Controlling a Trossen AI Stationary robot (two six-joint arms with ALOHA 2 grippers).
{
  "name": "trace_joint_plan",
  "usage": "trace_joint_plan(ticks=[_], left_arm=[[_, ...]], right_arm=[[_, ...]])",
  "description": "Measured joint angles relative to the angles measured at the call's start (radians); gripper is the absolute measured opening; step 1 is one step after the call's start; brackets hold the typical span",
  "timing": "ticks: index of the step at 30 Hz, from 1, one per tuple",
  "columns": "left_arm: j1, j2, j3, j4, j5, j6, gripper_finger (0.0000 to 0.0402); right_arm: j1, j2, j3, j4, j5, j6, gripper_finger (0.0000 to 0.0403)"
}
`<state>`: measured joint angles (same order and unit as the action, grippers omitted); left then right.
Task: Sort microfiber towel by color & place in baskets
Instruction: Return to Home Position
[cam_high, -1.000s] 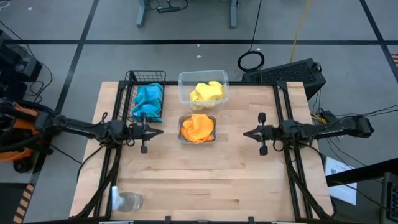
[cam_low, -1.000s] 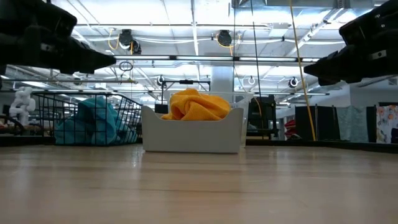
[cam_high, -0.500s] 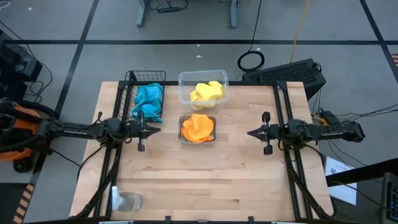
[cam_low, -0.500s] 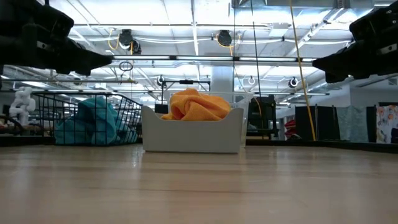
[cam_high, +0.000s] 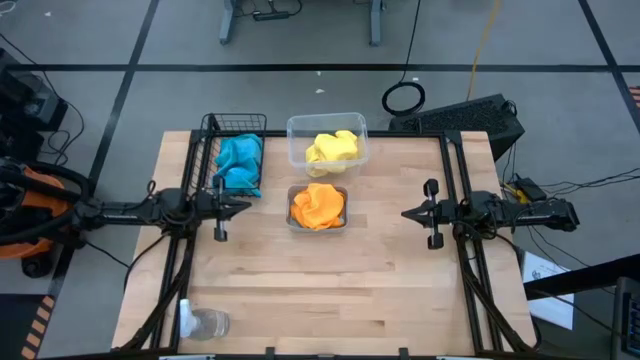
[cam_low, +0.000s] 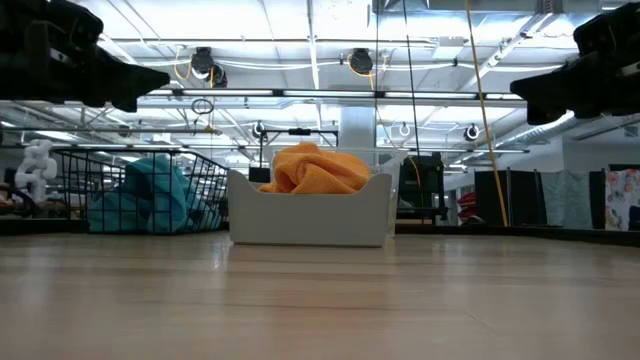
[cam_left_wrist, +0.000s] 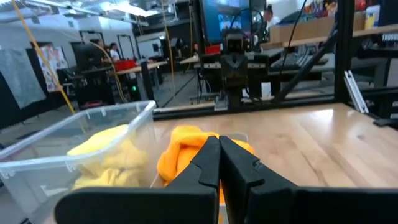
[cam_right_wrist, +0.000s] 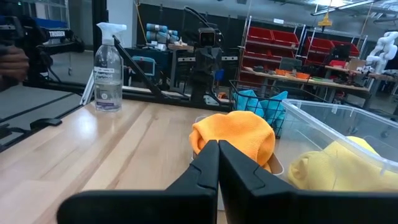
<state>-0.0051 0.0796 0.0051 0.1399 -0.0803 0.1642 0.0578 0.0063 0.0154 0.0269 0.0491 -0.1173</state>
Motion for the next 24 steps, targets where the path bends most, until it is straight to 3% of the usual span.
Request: trace_joint_plan(ticks=[6, 11, 24], left_arm=[[0.000, -0.079, -0.001, -0.084, 0.000, 0.000, 0.0006], [-0.001, -0.079, 0.000, -0.109, 0.001, -0.011, 0.0006], [-0.001, -0.079, -0.001, -0.123, 0.046, -0.024, 0.0006]], right_arm=[[0.000, 0.000, 0.000, -0.001, -0.003, -0.002, 0.0000], [0.002, -0.003, 0.000, -0.009, -0.051, -0.002, 0.0000], [0.001, -0.004, 0.000, -0.010, -0.049, -0.018, 0.0000]])
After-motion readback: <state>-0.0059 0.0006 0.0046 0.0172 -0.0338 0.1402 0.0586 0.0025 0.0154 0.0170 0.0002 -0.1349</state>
